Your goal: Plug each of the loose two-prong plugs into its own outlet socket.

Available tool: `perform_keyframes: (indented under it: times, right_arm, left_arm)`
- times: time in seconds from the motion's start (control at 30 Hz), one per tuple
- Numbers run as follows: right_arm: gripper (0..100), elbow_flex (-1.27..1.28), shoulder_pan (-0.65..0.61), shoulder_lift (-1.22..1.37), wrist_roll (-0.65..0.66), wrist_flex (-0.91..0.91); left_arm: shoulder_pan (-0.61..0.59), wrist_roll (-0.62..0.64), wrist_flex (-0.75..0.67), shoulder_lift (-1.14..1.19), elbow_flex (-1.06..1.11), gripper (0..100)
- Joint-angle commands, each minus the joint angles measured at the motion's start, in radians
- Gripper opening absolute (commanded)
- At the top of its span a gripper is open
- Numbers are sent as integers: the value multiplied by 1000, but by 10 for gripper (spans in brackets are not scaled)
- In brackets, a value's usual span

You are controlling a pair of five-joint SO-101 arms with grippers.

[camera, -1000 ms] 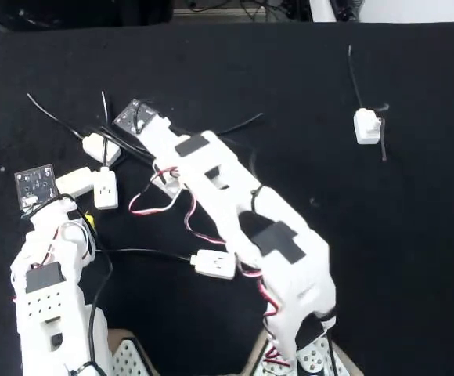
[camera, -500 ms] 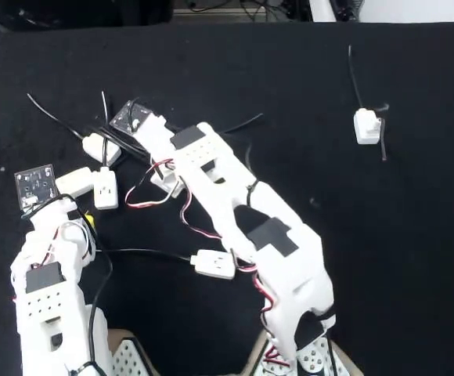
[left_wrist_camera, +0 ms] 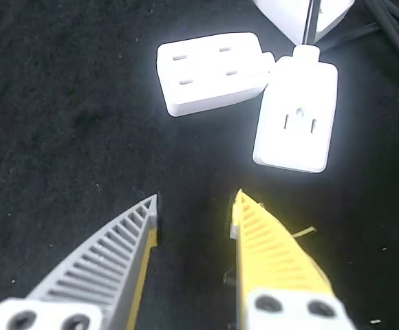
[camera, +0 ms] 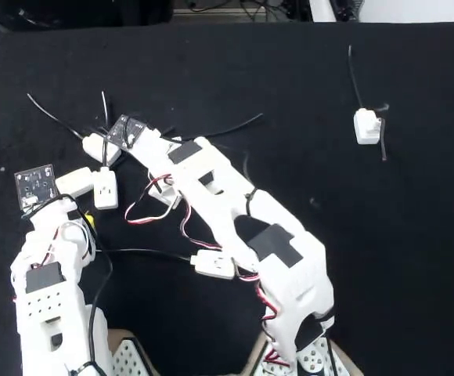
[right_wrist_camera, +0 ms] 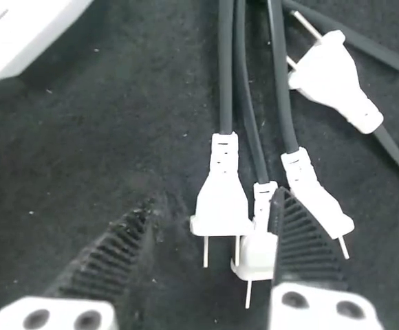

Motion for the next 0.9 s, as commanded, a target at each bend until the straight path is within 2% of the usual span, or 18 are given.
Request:
perform_keyframes:
  times: [0.0,0.2,0.37,0.7,0.87]
  right_arm:
    - [229,-12,0,-73,3,-8]
    - [230,35,-2,-171,-18,2]
    - [227,153,-31,-236,-14,-109]
    - [222,87,-38,-61,-9,-135]
    - [103,67,-35,-22,-9,-135]
  left_arm:
    - [2,5,-9,-9,-4,180]
    - [2,5,-9,-9,-4,180]
    - [4,5,-9,-9,-4,180]
    - [4,5,-9,-9,-2,180]
    - [2,3,-9,-9,-2,180]
